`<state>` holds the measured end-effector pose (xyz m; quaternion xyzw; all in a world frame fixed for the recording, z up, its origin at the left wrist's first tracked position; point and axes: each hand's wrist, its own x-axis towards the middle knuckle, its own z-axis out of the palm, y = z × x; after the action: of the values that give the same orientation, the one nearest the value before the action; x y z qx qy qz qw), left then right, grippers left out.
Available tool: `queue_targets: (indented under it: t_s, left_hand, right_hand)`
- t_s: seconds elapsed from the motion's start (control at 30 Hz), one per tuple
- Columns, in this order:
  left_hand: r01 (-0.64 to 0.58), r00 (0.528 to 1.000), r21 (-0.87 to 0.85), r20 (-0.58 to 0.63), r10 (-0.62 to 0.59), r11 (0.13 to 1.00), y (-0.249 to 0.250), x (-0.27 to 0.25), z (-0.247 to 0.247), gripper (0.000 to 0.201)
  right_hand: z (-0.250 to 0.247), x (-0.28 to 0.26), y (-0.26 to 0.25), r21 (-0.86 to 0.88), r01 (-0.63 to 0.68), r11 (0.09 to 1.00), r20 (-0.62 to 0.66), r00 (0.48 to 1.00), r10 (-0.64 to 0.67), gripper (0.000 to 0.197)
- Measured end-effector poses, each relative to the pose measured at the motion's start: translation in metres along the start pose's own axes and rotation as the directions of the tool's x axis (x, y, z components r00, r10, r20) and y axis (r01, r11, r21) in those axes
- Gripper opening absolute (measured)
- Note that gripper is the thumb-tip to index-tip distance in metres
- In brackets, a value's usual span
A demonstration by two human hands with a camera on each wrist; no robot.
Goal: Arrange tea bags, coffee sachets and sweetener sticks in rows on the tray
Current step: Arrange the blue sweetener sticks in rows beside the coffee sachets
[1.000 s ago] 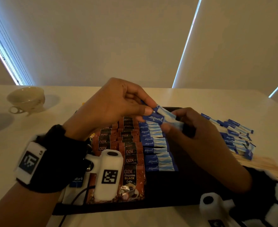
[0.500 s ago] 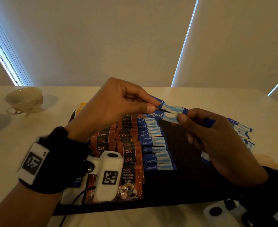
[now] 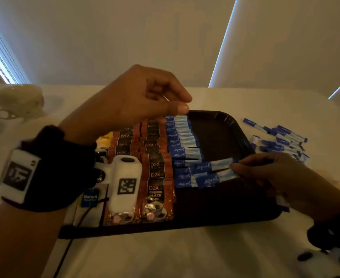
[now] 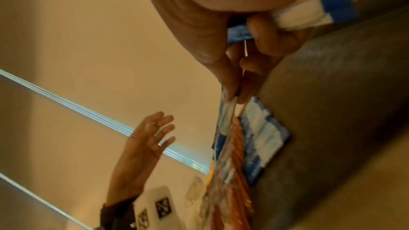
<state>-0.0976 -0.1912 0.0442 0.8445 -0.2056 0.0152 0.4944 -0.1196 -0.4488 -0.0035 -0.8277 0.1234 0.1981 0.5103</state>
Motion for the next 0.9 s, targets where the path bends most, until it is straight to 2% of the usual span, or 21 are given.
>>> queue_targets:
  t_s: [0.13, 0.3, 0.6, 0.67, 0.73, 0.8, 0.83, 0.9]
  left_hand:
    - [0.02, 0.999, -0.001, -0.031, -0.02, 1.0, 0.0, -0.002, -0.004, 0.033]
    - [0.019, 1.0, 0.035, -0.019, -0.018, 0.999, 0.004, -0.002, -0.004, 0.035]
    - [0.011, 1.0, 0.054, -0.01, -0.01, 0.998, 0.003, -0.004, -0.008, 0.035]
    - [0.017, 1.0, 0.072, 0.001, -0.018, 0.997, 0.002, -0.003, -0.008, 0.035]
    - [0.024, 1.0, 0.086, 0.015, -0.025, 0.996, 0.002, -0.003, -0.008, 0.034]
    - [0.021, 0.999, 0.088, 0.029, -0.024, 0.996, 0.002, -0.003, -0.008, 0.035]
    - [0.019, 0.999, 0.091, 0.034, -0.022, 0.996, 0.002, -0.003, -0.008, 0.035]
    - [0.019, 0.999, 0.093, 0.033, -0.022, 0.996, 0.002, -0.003, -0.008, 0.035]
  right_hand:
    - [0.006, 0.001, 0.012, -0.166, -0.109, 0.98, 0.023, 0.993, 0.115, 0.029]
    - [0.02, 0.001, 0.011, -0.211, -0.142, 0.967, 0.067, 0.985, 0.159, 0.011]
    - [0.03, -0.001, 0.015, -0.19, -0.147, 0.971, 0.075, 0.984, 0.163, 0.016]
    - [0.03, -0.003, 0.015, -0.218, -0.127, 0.968, 0.094, 0.984, 0.151, 0.022]
    - [0.029, -0.005, 0.014, -0.276, -0.089, 0.957, 0.091, 0.989, 0.119, 0.019]
    - [0.024, -0.005, 0.016, -0.364, 0.002, 0.931, 0.085, 0.996, 0.031, 0.02]
    - [0.021, -0.005, 0.017, -0.434, 0.068, 0.898, 0.095, 0.995, -0.03, 0.024]
    - [0.018, -0.006, 0.016, -0.608, 0.216, 0.764, 0.139, 0.976, -0.166, 0.026]
